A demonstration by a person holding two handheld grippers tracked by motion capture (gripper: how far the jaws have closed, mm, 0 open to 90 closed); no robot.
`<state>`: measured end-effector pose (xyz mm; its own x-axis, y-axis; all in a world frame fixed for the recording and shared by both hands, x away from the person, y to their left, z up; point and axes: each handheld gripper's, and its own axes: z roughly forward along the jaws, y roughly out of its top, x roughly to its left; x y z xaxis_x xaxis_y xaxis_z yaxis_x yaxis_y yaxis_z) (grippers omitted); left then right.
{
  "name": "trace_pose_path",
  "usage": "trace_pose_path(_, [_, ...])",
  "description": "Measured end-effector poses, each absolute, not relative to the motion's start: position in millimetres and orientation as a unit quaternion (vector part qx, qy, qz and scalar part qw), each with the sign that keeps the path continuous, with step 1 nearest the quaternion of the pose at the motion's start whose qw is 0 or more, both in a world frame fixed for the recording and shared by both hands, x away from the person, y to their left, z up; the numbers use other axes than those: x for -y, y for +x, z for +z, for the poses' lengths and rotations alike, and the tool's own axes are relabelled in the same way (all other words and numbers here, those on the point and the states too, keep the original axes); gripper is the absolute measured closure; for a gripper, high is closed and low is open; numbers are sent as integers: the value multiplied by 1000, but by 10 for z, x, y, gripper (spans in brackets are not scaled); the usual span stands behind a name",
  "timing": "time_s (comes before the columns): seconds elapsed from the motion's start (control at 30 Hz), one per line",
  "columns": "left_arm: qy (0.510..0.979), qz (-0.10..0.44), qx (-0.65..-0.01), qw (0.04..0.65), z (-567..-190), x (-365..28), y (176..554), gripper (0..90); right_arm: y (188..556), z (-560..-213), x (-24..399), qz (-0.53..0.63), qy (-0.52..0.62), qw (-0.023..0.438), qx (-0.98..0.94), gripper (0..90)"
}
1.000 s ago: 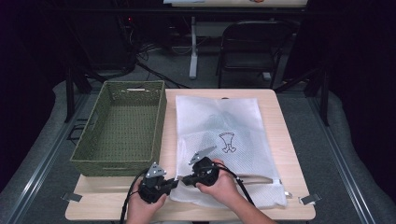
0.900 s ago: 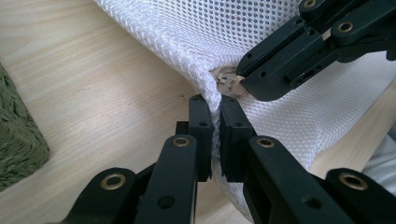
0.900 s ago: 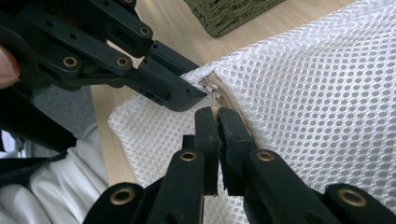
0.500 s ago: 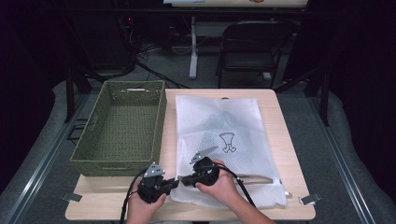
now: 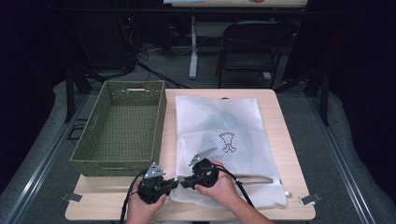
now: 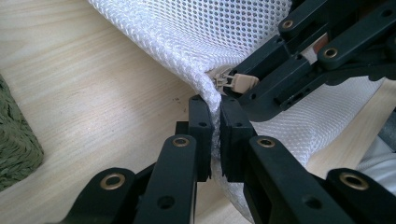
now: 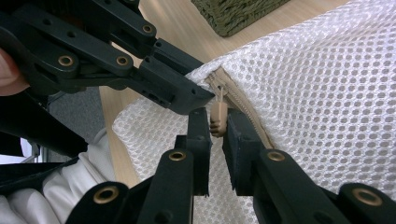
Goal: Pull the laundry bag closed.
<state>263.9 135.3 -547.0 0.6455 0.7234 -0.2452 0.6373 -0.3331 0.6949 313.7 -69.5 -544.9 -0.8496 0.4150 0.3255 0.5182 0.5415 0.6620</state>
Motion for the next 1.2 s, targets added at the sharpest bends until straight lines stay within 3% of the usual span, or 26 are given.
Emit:
trace_pose_path(0.27, [815,57,-417,398,-5482,-1342,2638,851,3155,-5425,726,-407,-275,66,869,863])
trace_pose_path(0.73, [815,67,-422,392,-5453,-1338,2616,856,3129,-5413,732,-397,-280,51,872,872])
trace_pose_path(1.2, [808,69,-422,405,-5408,-1385,2588,854,3066,-5407,996,-365,-292,30,884,872])
